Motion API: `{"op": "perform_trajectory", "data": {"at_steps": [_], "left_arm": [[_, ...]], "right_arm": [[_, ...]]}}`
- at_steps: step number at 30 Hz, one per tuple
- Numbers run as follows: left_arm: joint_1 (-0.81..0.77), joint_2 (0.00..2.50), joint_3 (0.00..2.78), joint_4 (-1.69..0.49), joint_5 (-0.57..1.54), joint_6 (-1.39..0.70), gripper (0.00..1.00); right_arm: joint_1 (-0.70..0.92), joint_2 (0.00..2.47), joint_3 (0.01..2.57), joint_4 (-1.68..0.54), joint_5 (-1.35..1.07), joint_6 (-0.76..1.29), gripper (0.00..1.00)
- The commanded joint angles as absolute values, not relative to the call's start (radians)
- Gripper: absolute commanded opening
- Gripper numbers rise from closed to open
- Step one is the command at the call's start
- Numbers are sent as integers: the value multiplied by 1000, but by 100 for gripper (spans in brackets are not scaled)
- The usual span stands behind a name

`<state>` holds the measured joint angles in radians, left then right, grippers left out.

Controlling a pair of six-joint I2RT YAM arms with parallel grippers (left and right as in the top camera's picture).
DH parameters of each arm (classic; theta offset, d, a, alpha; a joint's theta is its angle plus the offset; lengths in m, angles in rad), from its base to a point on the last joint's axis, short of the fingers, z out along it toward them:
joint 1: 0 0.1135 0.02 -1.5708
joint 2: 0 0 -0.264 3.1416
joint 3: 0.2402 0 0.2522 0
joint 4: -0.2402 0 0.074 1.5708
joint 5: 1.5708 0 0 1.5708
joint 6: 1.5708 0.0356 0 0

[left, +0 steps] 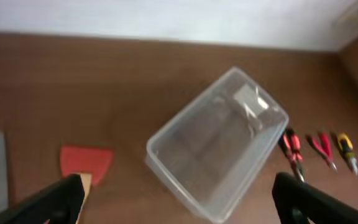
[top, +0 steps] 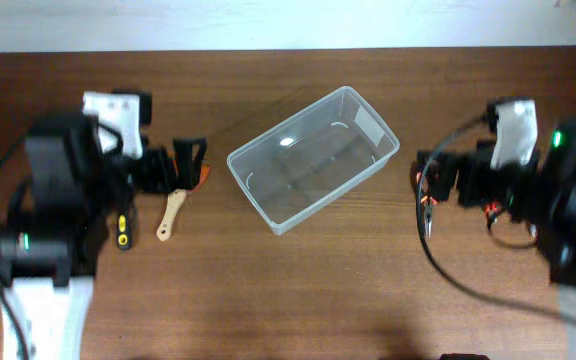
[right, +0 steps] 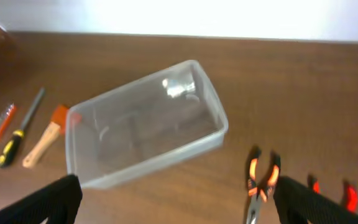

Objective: Pack container
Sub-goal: 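Reach both grippers to opposite rims of the clear container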

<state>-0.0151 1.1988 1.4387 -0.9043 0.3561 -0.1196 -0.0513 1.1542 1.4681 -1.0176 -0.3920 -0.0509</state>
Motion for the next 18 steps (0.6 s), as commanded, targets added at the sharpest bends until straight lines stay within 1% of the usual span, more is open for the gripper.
{"op": "perform_trajectory", "data": {"at_steps": [1,4,7,9,10,11,12,13,15,18], "left_arm": [[-19,1292,1552,-970,426,-101,99],[-19,1338,1557,-1015,506,-101,99],[-19,1367,1557,-1026,546,-100,99],[-19,1381,1557,-1029,546,-101,100],[-23,1389,1557,-1031,546,-114,92],[-30,1392,1557,-1037,547,-120,79],[-40,1393,1557,-1044,545,-119,72],[-54,1395,1557,-1052,533,-119,67],[-107,1395,1557,-1065,483,-128,65],[-222,1396,1557,-1078,309,-171,65]], "right_arm": [[-46,1272,1597,-1117,-431,-89,99],[-46,1344,1618,-1133,-438,-77,100],[-46,1406,1618,-1133,-435,-67,90],[-46,1441,1618,-1126,-434,-66,88],[-46,1462,1618,-1121,-434,-66,88],[-46,1481,1618,-1111,-433,-67,88],[-46,1496,1618,-1104,-428,-66,88],[-46,1514,1618,-1095,-411,-60,88],[-46,1552,1618,-1081,-365,-36,88],[-46,1619,1618,-1029,-312,-37,88]]}}
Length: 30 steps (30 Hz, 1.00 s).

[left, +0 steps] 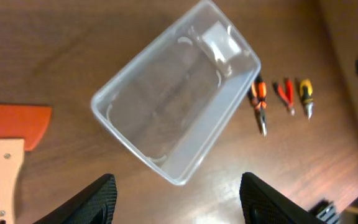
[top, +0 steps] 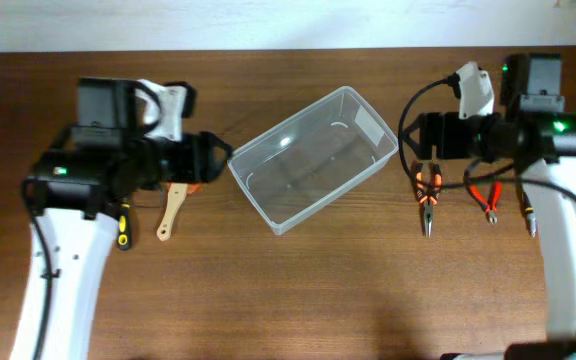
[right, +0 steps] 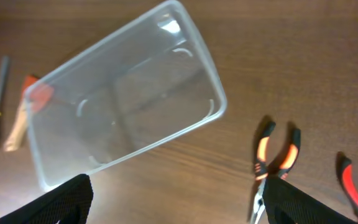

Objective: Pack container
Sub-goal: 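Reach both grippers to opposite rims of the clear container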

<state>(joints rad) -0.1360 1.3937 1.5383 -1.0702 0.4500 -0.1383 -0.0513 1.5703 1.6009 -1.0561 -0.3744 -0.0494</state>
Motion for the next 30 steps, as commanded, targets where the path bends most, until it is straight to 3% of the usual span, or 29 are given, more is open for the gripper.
{"op": "perform_trajectory", "data": {"at_steps": [1,7,10,22,25,30], "left_arm": [[-265,1399,1557,-1079,240,-172,65],[-474,1460,1553,-1096,-75,-273,67],[-484,1516,1545,-1101,-53,-366,72],[-484,1782,1536,-1094,41,-486,74],[-484,1808,1536,-1084,37,-486,73],[-484,1824,1536,-1067,30,-486,73]], "right_arm": [[-46,1636,1618,-1013,-314,-38,88],[-45,1740,1618,-941,-314,-37,88],[-45,1773,1618,-921,-323,-38,88],[-13,1878,1618,-849,-355,-124,87],[-4,1910,1618,-840,-356,-123,78],[15,1956,1618,-829,-355,-123,76]]}}
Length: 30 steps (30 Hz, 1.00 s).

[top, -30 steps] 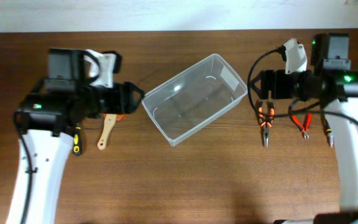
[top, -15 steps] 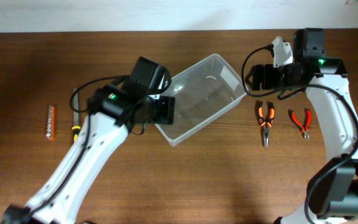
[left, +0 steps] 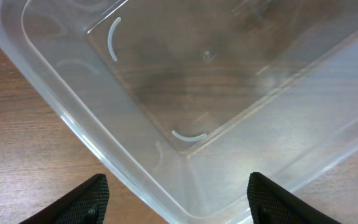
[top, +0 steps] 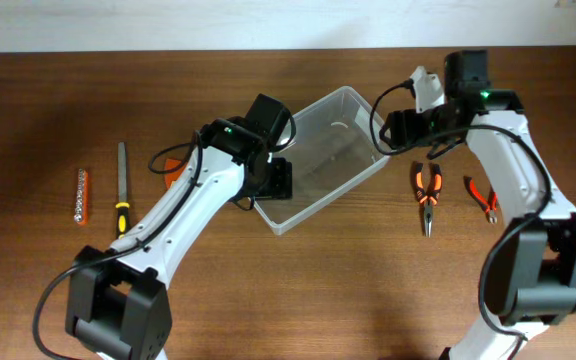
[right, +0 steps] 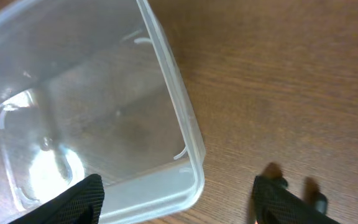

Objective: Pack container
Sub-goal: 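Reach both grippers to opposite rims of the clear container, then grip the container rims with both grippers and rotate it straight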

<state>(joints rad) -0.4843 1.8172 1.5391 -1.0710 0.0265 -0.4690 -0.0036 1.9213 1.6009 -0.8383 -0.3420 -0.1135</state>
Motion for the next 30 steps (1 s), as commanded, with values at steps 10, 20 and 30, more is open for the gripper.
{"op": "perform_trajectory", "data": {"at_steps": [10,20,30], "left_arm": [[-485,1827,1528,-1097,-18,-522,73],[-495,1827,1520,-1162,25,-599,63],[-608,1824,1520,-1181,3,-485,31]], "right_arm": [[25,1989,1618,-790,-355,-123,77],[26,1989,1618,-766,-354,-123,74],[19,1982,1631,-783,-360,-104,57]]}}
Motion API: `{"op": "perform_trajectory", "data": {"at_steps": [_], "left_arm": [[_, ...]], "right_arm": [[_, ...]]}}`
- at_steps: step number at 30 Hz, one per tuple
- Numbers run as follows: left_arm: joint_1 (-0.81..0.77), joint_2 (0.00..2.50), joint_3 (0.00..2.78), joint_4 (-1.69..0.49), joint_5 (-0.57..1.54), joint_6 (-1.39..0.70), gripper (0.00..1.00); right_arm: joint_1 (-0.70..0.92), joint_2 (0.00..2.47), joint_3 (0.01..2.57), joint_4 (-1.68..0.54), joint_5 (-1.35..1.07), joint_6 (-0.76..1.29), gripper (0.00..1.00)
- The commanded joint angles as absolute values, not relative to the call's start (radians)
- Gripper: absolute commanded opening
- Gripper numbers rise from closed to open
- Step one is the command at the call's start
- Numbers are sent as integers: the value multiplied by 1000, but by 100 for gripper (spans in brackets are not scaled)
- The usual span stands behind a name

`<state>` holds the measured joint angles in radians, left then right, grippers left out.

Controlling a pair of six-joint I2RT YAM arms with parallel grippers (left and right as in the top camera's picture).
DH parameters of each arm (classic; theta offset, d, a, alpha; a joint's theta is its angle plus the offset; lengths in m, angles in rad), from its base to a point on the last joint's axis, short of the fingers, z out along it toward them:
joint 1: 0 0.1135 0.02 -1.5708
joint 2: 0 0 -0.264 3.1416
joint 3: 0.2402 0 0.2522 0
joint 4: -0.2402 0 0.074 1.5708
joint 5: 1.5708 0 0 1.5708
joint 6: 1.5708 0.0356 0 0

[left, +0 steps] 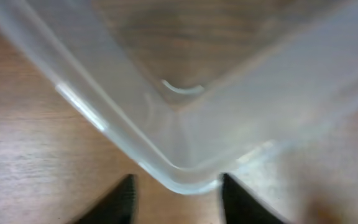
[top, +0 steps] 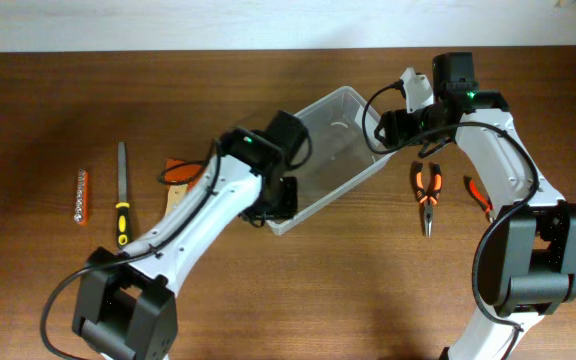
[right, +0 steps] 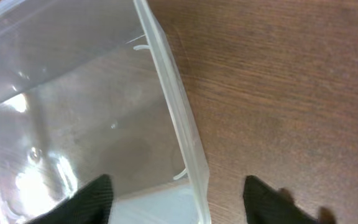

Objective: Pack container
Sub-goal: 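Grip the container rims with both grippers and rotate it straight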

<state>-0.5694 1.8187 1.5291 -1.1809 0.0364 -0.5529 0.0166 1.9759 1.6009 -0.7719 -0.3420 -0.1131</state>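
Observation:
The clear plastic container lies empty and slanted at mid-table. My left gripper is at its near left corner. In the left wrist view the left gripper is open, its dark fingers close on either side of that rounded corner. My right gripper is at the container's right end. The right wrist view shows the right gripper open wide, one finger over the inside and one outside the end wall.
Orange-handled pliers and red pliers lie right of the container. On the left are a scraper with a red blade, a file with a yellow handle and an orange bit holder.
My left gripper has moved from over the container's left side to its near corner and its fingers stand closer together. The right gripper has shifted slightly along the right end wall.
Both arms were drawn back at the table's sides with grippers open. Then both were raised, looking down on the container. Then each was over one end of the container. Now both straddle its rim, left at the corner, right at the end wall.

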Motion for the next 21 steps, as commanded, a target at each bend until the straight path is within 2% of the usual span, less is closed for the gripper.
{"op": "perform_trajectory", "data": {"at_steps": [1,4,8,9,12,14,21], "left_arm": [[-620,1822,1520,-1183,-36,-474,26],[-653,1805,1520,-1181,-126,-464,19],[-682,1773,1520,-1174,-139,-418,5],[-691,1766,1520,-1171,-139,-400,2],[-727,1763,1520,-1163,-136,-322,2],[-755,1763,1520,-1163,-128,-295,2],[-842,1767,1519,-1119,-123,-266,2]], "right_arm": [[19,1980,1641,-791,-360,-92,57],[19,1969,1692,-831,-363,-89,54],[20,1963,1789,-909,-363,-89,47],[20,1963,1812,-931,-366,-89,40],[22,1963,1852,-983,-389,-89,15],[30,1963,1853,-1002,-392,-89,6],[73,1987,1851,-1053,-384,-89,4]]}}
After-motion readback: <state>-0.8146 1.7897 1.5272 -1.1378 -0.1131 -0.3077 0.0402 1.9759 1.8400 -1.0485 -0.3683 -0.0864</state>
